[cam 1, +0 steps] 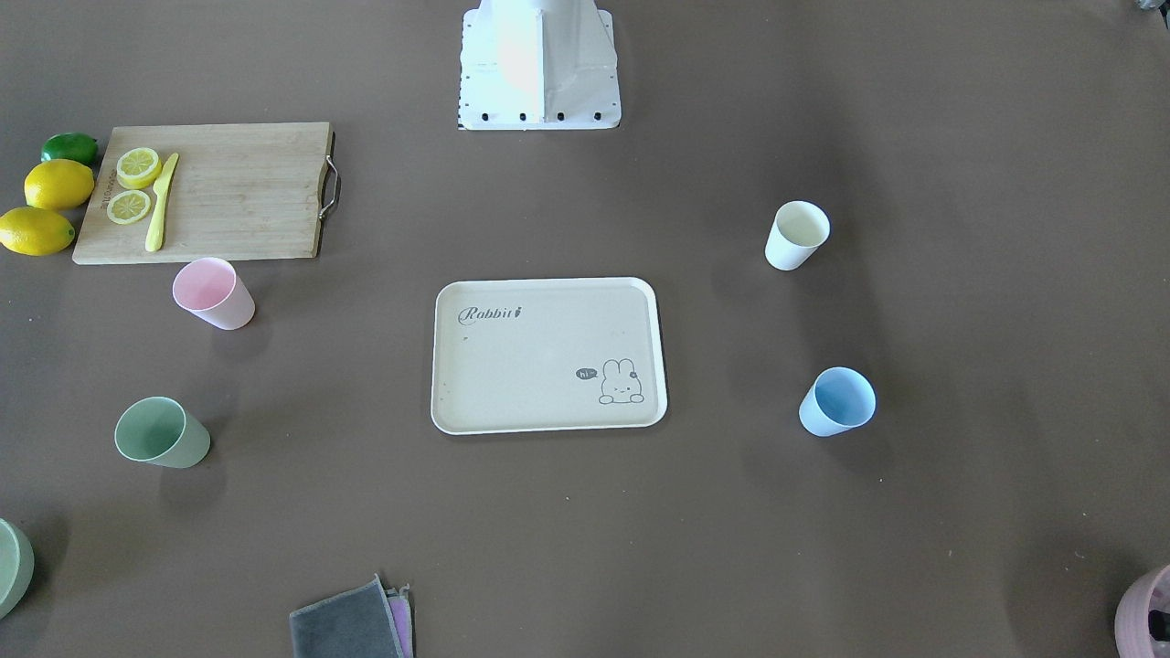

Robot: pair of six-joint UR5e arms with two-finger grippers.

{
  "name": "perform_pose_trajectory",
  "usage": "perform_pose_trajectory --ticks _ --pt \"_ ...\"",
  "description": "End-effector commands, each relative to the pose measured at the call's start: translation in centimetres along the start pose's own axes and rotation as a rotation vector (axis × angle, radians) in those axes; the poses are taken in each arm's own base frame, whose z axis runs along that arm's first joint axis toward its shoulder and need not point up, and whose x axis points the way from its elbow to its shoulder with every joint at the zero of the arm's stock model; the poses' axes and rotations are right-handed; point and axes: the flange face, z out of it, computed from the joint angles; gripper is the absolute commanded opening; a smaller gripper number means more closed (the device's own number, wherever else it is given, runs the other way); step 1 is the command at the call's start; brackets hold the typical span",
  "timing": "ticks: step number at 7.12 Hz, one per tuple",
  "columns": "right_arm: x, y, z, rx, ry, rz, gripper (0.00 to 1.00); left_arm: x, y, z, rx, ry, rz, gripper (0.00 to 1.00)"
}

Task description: Place all cups on tray

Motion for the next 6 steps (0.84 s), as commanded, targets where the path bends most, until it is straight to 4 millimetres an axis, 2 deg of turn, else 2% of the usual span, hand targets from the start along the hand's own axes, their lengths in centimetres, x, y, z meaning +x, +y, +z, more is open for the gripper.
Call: perform_pose_trajectory --ticks 1,3,5,6 --pt "-0.4 -0.2 0.1 0.003 0.005 -0.015 1.0 0.1 -0.1 0.0 0.005 0.0 0.001 0.98" --pt "-0.4 -0.3 0.1 0.006 0.008 -0.021 1.0 0.2 -0.3 -0.1 0.008 0.004 0.004 0.98" --pt "-1.2 -1.4 -0.6 0.023 0.001 -0.042 1.0 0.4 -0.5 -0.1 0.012 0.012 0.019 0.98" --pt "-1.5 -1.7 -0.8 0.046 0.002 -0.065 1.0 2.5 -1.3 0.9 -0.011 0.067 0.053 0.97"
